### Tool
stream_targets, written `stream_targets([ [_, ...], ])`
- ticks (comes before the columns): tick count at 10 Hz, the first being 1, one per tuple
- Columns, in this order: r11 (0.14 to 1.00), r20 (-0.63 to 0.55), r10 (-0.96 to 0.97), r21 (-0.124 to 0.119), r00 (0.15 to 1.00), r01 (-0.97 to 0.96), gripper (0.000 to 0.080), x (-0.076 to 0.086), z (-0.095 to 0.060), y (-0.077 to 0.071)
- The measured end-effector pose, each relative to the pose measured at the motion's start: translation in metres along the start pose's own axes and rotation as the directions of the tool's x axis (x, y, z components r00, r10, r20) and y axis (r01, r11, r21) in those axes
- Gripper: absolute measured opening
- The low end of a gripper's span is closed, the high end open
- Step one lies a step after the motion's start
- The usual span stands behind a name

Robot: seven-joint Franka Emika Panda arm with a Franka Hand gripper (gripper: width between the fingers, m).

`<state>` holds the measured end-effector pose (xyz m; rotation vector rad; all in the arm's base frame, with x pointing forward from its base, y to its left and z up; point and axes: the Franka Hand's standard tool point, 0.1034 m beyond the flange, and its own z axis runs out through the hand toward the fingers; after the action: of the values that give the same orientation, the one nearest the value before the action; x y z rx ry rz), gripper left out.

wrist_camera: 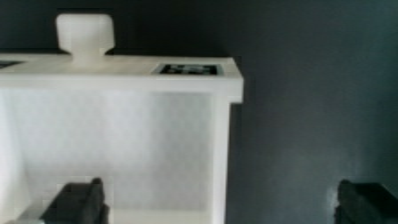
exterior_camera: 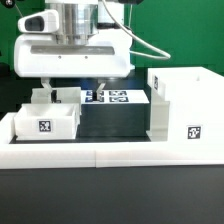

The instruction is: Assemble drawer

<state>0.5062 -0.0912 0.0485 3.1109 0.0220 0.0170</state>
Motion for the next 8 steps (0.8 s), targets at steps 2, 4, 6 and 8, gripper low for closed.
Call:
stream_targets([
  [2,1.000,0.002,-0.009,-0.009,1.000,0.009,0.0649,-0.003,0.018,-0.003],
  [4,1.000,-0.004,-0.013,-0.023,1.000,0.013,0.0649,-0.006,0.034,-0.001],
  [6,1.000,0.003,-0.014,-0.023,1.000,0.014,0.0649,-0.008,0.039,-0.002],
  [8,1.000,0.005,-0.019,-0.024,1.000,0.019,0.0649,-0.007,0.041,-0.005],
])
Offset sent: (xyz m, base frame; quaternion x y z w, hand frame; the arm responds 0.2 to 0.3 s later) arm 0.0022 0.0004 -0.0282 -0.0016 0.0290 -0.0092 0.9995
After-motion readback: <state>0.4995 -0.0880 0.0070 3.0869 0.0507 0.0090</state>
